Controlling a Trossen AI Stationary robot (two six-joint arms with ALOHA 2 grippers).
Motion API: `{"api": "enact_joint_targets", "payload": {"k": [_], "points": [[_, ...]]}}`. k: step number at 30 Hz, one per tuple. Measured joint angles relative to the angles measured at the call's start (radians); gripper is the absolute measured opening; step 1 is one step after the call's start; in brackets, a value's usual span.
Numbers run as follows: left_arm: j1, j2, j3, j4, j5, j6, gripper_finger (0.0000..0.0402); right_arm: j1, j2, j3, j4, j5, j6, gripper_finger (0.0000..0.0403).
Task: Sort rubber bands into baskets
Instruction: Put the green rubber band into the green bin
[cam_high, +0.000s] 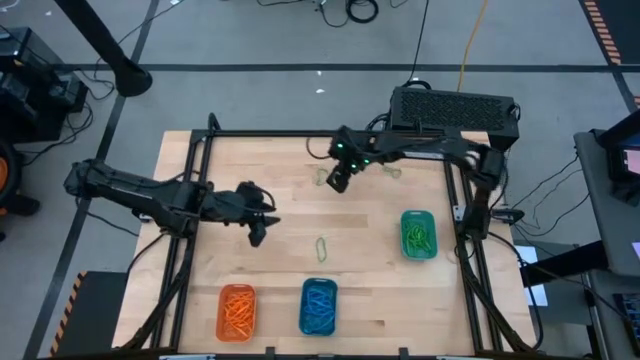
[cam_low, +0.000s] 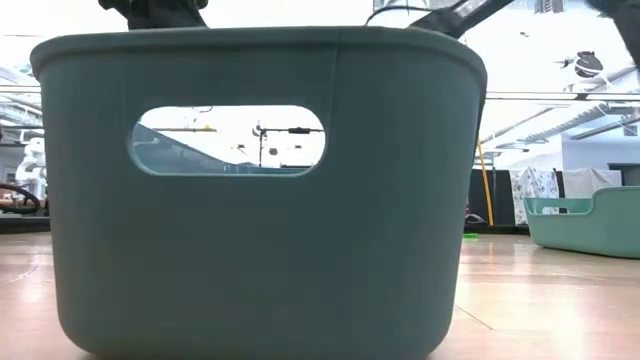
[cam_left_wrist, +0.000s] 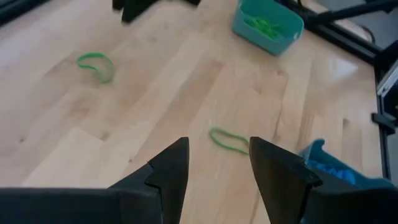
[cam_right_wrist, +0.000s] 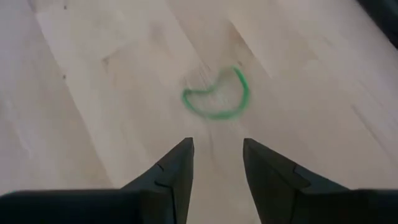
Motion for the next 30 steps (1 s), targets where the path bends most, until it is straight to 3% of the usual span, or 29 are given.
{"api": "enact_joint_targets", "payload": {"k": [6,14,23,26,30], "points": [[0.005,-0.016,0.0,-0.008,-0.013,-0.026,0.0176,-0.015,0.185,0.151,-0.008,-0.119,-0.061,0.0132],[0.004,-0.003,-0.035,-0.008,-0.016,-0.135,0.0176,-0.011,0.313,0.235,-0.042,-0.129,-0.159,0.0132],[0.005,-0.003,-0.047,0.019,-0.058,-0.185,0.0176,0.016,0.345,0.237,-0.089,0.003,-0.301,0.0128],[0.005,-0.003,-0.047,0.038,-0.075,-0.185,0.0176,0.009,0.345,0.237,-0.095,0.001,-0.305,0.0101],[0.005,-0.003,-0.047,0.039,-0.079,-0.185,0.0176,0.0,0.34,0.237,-0.102,-0.002,-0.309,0.0026]]}}
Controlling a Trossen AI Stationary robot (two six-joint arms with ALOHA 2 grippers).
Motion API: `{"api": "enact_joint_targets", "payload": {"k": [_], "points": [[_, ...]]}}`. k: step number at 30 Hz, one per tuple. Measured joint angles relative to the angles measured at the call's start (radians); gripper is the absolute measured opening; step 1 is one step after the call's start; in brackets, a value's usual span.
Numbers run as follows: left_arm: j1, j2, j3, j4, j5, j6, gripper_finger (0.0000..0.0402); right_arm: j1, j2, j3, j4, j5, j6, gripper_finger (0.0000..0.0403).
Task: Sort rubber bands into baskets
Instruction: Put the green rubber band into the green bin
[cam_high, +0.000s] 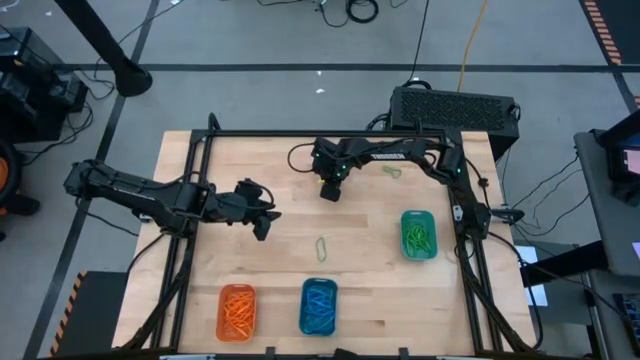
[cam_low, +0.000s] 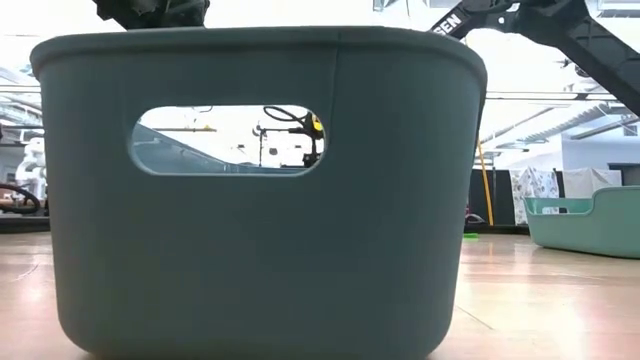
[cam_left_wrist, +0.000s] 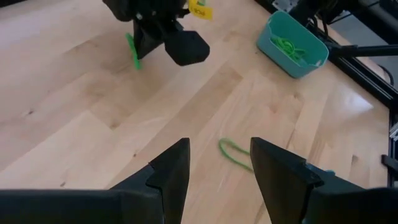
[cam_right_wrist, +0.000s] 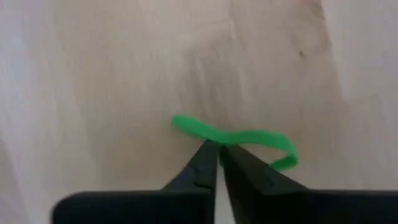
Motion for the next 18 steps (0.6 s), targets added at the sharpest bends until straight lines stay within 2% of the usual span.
{"api": "enact_joint_targets", "payload": {"k": [2,5,14,18], "points": [[0.0,0.0,0.0,0.0,0.0,0.0,0.0176,-0.001,-0.01,-0.002,-0.011,0.01,-0.004,0.0009],[0.0,0.0,0.0,-0.002,0.0,0.0,0.0176,-0.002,-0.049,-0.002,-0.029,0.01,0.005,0.0004],[0.0,0.0,0.0,-0.009,0.001,0.032,0.0176,0.019,-0.261,-0.002,-0.124,0.005,0.055,0.0001],[0.0,0.0,0.0,-0.01,0.008,0.056,0.0176,0.034,-0.349,-0.001,-0.222,0.002,0.095,0.0]]}}
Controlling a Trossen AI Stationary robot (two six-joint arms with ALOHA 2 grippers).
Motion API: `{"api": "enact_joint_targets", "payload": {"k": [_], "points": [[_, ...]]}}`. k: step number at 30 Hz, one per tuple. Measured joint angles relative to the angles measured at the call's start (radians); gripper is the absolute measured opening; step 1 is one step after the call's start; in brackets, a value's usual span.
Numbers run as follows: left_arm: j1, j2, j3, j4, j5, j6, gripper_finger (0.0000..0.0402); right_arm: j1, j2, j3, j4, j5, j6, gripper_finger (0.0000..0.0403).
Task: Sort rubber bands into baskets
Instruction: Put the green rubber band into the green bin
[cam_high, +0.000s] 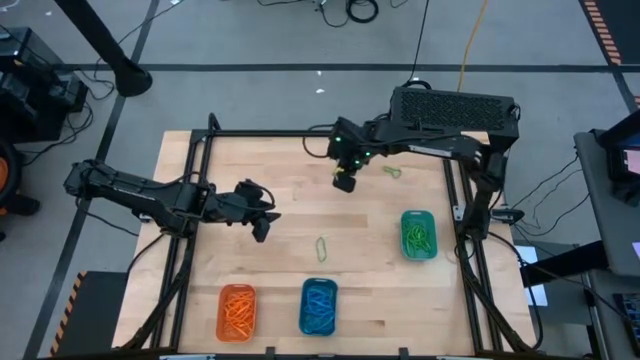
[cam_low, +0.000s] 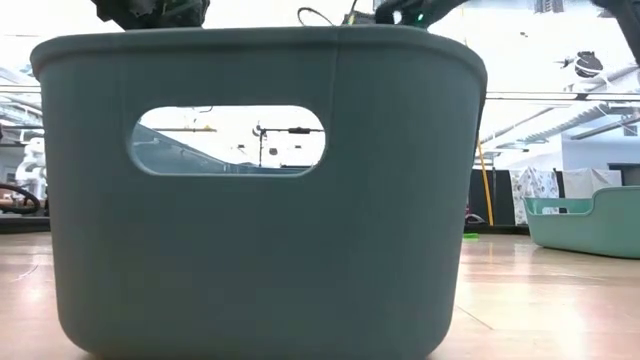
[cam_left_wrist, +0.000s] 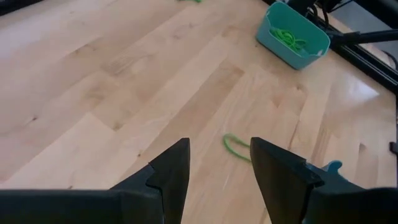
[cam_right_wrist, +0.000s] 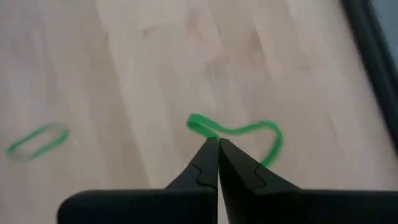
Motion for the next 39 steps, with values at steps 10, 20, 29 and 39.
{"api": "enact_joint_targets", "payload": {"k": [10,20,29,39], "points": [[0.0,0.001,0.0,0.006,0.016,0.055,0.0176,0.107,-0.191,-0.047,-0.42,-0.052,0.139,0.0],[0.067,0.065,-0.001,0.127,0.115,0.19,0.0176,0.329,-0.517,-0.497,-0.308,-0.105,0.562,0.0],[0.133,0.194,-0.001,0.302,0.34,0.234,0.0176,0.415,-0.673,-0.782,-0.239,-0.092,0.875,0.0],[0.133,0.229,-0.001,0.307,0.403,0.233,0.0176,0.411,-0.684,-0.871,-0.223,0.008,0.95,0.0054]]}}
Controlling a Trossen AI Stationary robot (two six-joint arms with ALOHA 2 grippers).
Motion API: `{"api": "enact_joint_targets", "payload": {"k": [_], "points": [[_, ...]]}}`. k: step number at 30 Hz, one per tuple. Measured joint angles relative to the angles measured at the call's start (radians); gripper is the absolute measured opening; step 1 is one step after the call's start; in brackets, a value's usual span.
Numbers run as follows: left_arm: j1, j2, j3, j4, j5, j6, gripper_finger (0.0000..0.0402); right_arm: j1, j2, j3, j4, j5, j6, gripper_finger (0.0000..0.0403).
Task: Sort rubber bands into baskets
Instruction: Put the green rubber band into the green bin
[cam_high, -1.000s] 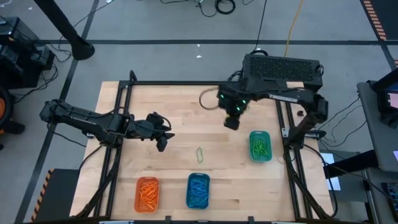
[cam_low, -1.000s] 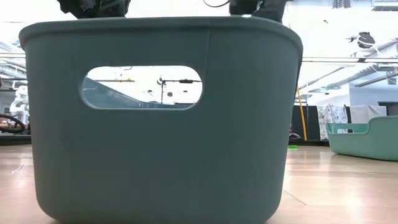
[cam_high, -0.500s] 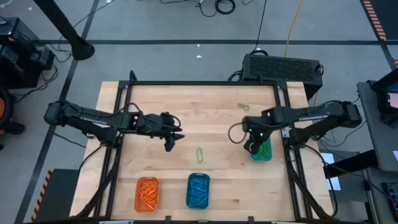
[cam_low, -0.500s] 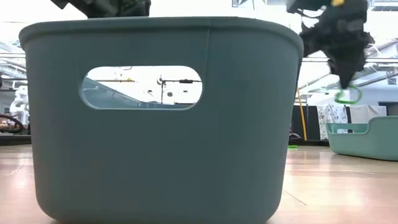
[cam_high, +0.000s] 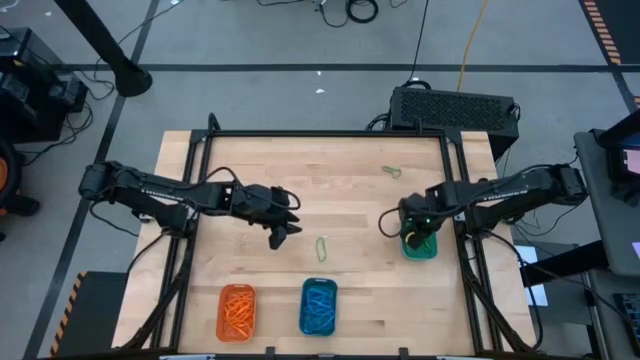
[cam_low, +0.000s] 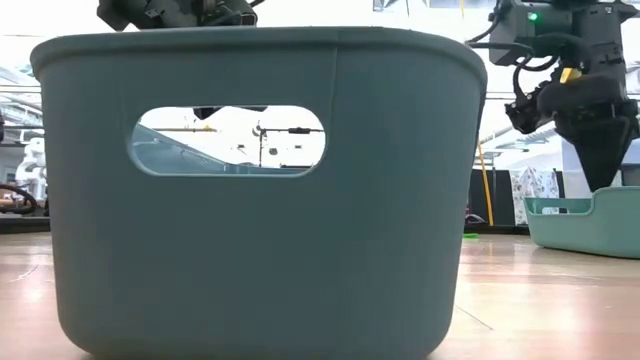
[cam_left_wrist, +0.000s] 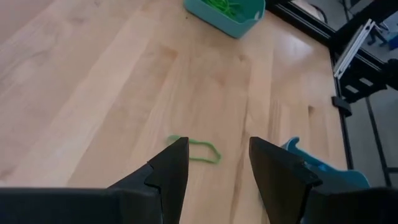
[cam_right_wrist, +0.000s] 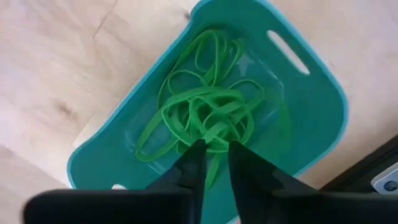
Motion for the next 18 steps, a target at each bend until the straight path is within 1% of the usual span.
{"api": "enact_joint_targets", "payload": {"k": [7,10,12,15,18], "points": [[-0.002,-0.001,0.0,-0.001,0.003,-0.026,0.0176,-0.01,-0.002,0.0,0.0,-0.014,-0.017,0.0131],[-0.002,-0.001,0.0,-0.002,0.003,-0.027,0.0176,-0.01,-0.002,0.013,0.002,-0.061,-0.058,0.0153],[-0.002,-0.001,0.0,-0.002,0.004,-0.027,0.0176,-0.01,-0.002,0.034,0.013,-0.071,-0.085,0.0163],[-0.002,-0.001,0.0,-0.001,0.004,-0.039,0.0176,-0.016,-0.002,0.07,0.024,-0.01,-0.093,0.0169],[-0.002,-0.001,0.0,0.0,0.004,-0.053,0.0176,-0.044,-0.002,0.113,0.052,0.039,-0.077,0.0166]]}}
